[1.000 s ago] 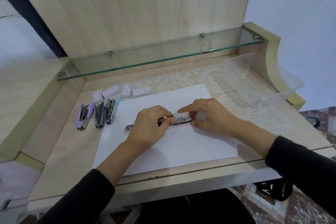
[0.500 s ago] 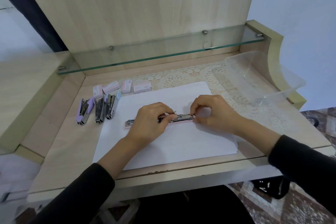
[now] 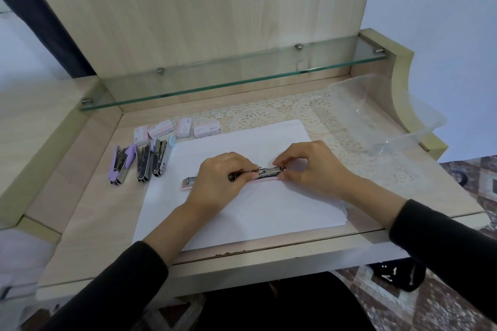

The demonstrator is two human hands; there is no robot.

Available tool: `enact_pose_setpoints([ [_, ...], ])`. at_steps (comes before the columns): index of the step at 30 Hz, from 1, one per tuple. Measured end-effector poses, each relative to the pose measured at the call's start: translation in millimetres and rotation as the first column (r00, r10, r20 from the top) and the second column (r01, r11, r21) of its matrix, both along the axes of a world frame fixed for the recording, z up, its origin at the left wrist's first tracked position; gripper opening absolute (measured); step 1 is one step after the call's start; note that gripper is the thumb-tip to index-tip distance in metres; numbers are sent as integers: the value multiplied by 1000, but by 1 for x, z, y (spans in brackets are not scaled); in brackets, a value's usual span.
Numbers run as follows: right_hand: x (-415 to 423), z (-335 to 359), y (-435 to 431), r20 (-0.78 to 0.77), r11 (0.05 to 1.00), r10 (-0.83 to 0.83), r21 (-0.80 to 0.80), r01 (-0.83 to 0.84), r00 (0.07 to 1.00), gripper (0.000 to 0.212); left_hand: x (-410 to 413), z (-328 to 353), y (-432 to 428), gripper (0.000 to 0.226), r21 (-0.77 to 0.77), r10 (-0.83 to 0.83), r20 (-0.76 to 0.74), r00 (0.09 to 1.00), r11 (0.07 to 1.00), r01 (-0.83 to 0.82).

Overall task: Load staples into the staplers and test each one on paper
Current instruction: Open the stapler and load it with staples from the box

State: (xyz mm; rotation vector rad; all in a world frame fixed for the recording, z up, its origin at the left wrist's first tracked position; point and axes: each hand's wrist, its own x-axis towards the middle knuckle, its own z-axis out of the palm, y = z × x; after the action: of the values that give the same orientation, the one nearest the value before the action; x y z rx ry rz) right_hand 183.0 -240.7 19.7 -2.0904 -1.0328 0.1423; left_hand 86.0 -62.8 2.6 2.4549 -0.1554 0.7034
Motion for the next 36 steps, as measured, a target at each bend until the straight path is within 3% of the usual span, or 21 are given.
enact_pose_setpoints([
  [4,-2,-2,0,8,1000,2,10,-2,1000,13,0,-6,2,19,230,-70,44,997,971,58],
  [6,-1,-2,1,2,1000,-2,7,2,1000,12,1,-6,5,19,276,-89,61,994,959,69],
  [10,-1,-2,1,0,1000,24,-2,-24,1000,12,1,-4,6,21,257,-72,21,997,964,64],
  [15,-3,3,0,19,997,30,-65,-28,999,16,-9,9,12,36,218,119,-220,968,973,-70],
  [19,-6,6,2,83,993,26,-119,-16,996,29,-25,17,31,46,205,199,-316,928,969,-138],
  [23,-10,2,6,133,994,7,-108,7,991,17,-42,21,46,42,31,230,-300,926,972,-231],
  [28,-13,-6,8,148,991,-28,-126,47,989,22,-54,24,49,33,-206,240,-315,918,927,-313],
  [36,-14,-9,6,190,994,-24,-101,44,981,25,-59,28,57,28,-466,81,-351,933,849,-249],
])
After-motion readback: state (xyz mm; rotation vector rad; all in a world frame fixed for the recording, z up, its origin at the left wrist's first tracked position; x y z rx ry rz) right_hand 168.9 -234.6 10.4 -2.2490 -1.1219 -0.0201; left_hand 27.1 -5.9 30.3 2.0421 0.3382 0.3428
